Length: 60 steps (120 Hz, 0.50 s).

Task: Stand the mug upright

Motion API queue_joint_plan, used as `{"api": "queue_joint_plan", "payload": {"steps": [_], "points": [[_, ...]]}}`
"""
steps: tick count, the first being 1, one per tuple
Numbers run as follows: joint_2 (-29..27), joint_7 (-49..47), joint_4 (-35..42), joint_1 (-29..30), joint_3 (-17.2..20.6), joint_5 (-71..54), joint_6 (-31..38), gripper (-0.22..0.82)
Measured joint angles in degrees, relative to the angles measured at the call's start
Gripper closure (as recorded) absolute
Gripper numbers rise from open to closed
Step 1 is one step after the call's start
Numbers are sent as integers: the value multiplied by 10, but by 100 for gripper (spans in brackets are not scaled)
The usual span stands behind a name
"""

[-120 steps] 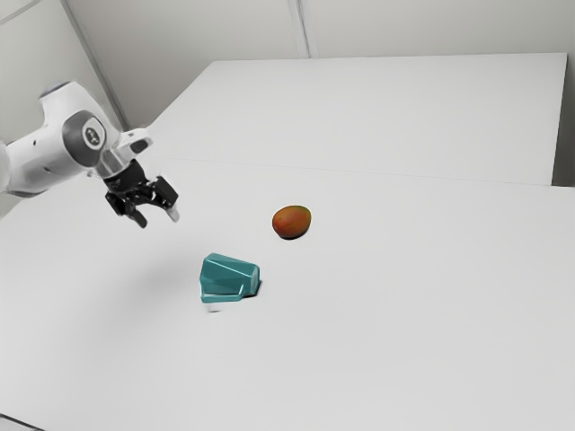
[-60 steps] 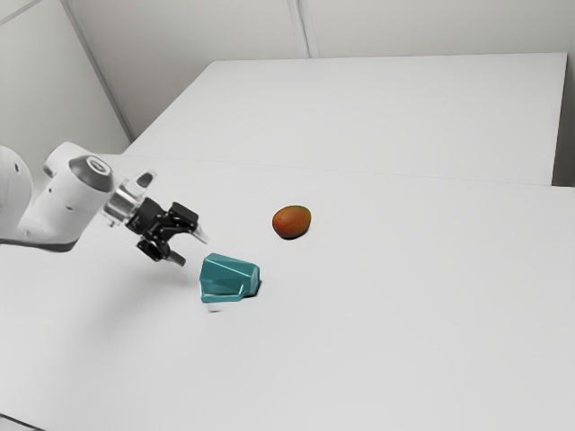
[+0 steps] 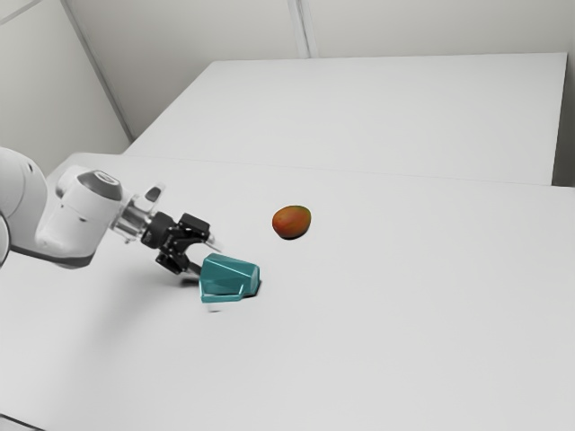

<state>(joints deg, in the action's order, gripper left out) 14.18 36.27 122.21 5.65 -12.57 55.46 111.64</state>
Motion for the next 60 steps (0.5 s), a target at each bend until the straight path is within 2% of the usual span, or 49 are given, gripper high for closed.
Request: {"api": "queue_joint_plan", "payload": {"steps": [14, 21, 32, 60], "points": [[0, 12, 1, -5, 0, 6, -8, 1], [0, 18, 1, -7, 0, 10, -11, 5], [1, 25, 1, -13, 0, 16, -13, 17], [0, 39, 4, -14, 0, 22, -16, 56]]}}
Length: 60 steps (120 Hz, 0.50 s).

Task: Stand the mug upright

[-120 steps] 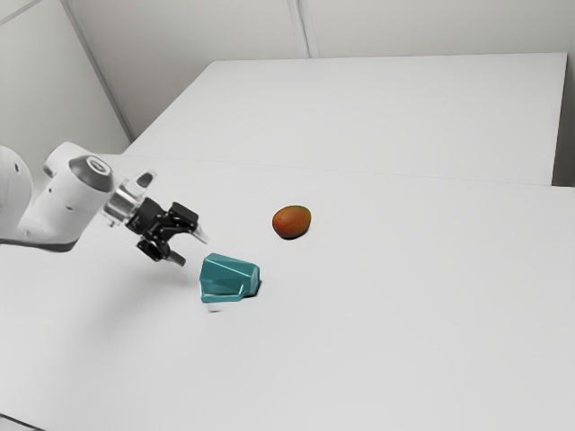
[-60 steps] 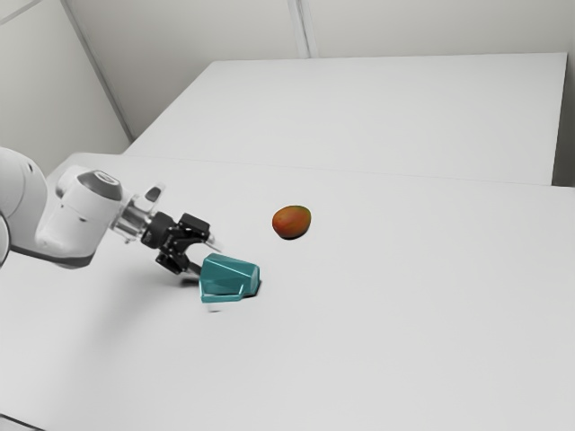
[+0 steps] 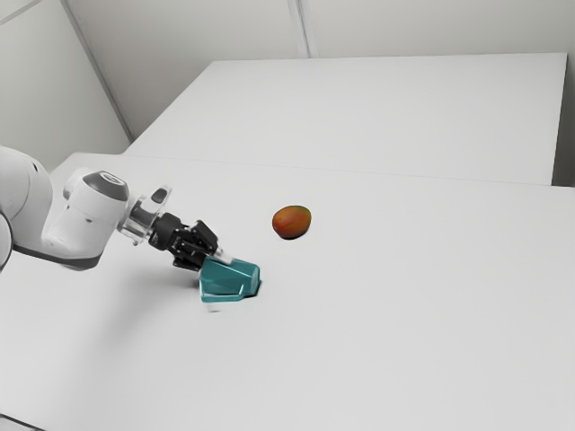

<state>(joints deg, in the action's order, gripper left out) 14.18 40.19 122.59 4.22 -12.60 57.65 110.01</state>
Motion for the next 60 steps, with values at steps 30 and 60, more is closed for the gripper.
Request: {"api": "queue_joint_plan", "payload": {"steps": [30, 60], "points": [[-9, 10, 0, -6, 0, 16, 1, 71], [-18, 16, 0, -20, 0, 43, 1, 76]]}}
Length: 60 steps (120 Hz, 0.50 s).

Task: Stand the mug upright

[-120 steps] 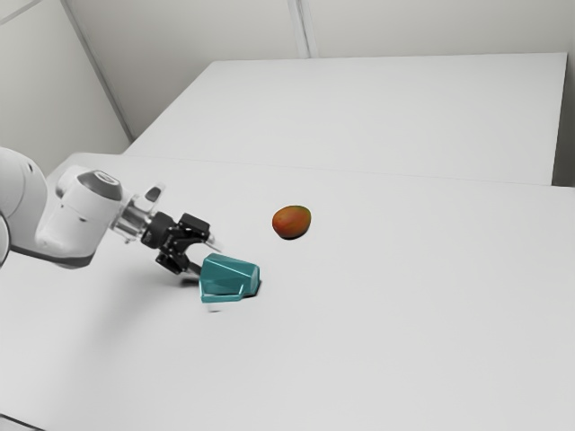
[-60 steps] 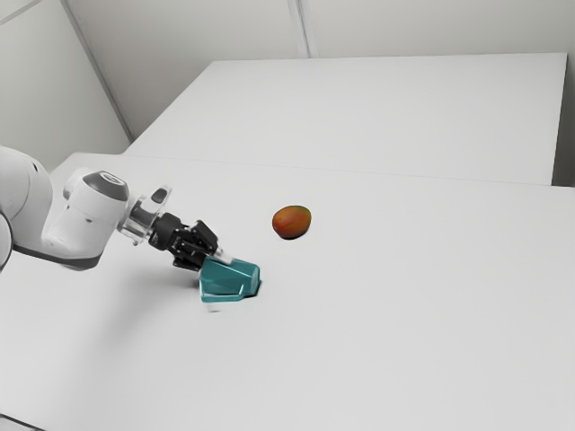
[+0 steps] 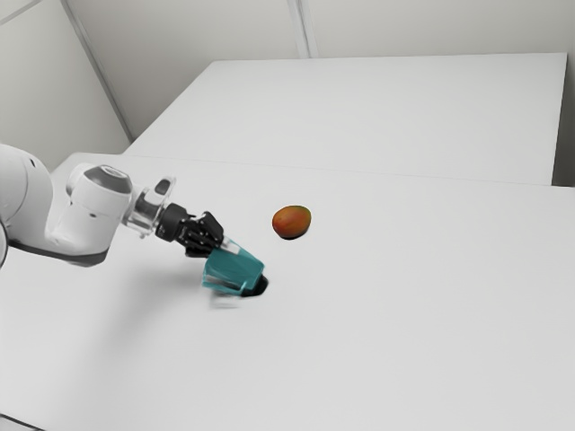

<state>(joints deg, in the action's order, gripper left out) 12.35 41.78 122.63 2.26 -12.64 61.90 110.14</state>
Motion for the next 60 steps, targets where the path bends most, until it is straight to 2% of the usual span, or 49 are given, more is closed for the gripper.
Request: {"api": "queue_joint_plan", "payload": {"steps": [32, 60], "points": [[-33, -2, 1, -11, 0, -39, 15, 78], [-74, -18, 19, -36, 0, -169, 75, 78]]}}
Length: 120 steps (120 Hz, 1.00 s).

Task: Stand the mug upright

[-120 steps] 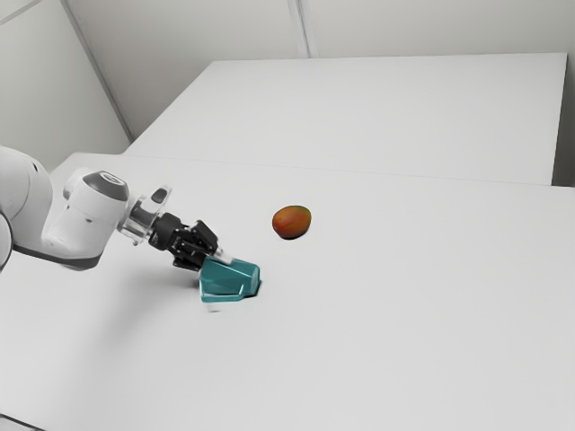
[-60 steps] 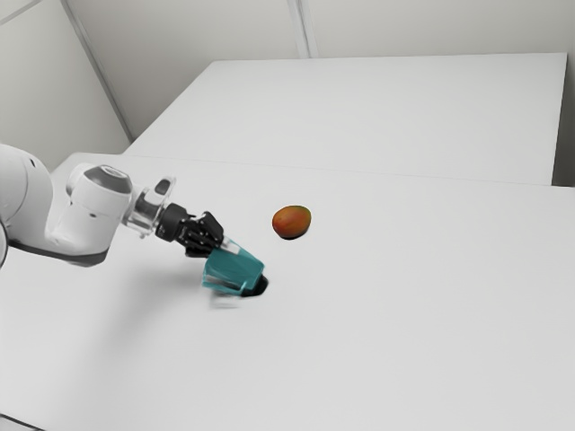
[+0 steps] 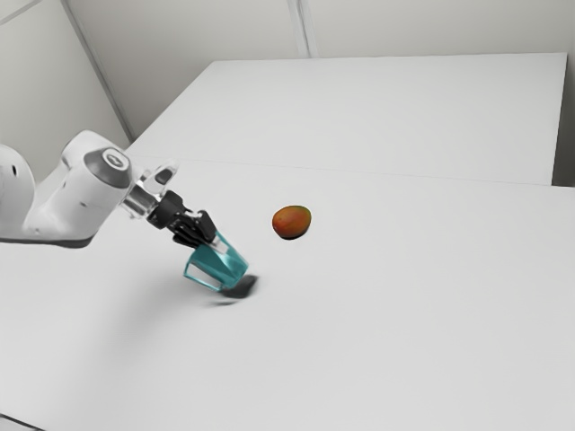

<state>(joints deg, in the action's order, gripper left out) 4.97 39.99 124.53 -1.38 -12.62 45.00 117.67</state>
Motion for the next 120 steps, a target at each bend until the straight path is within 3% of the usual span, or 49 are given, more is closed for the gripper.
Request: {"api": "queue_joint_plan", "payload": {"steps": [54, 79, 120], "points": [[-43, -100, 26, -86, 1, -295, 106, 78], [-38, -148, 26, -119, 1, -373, 130, 78], [-38, -202, 34, -100, 1, -424, 141, 78]]}}
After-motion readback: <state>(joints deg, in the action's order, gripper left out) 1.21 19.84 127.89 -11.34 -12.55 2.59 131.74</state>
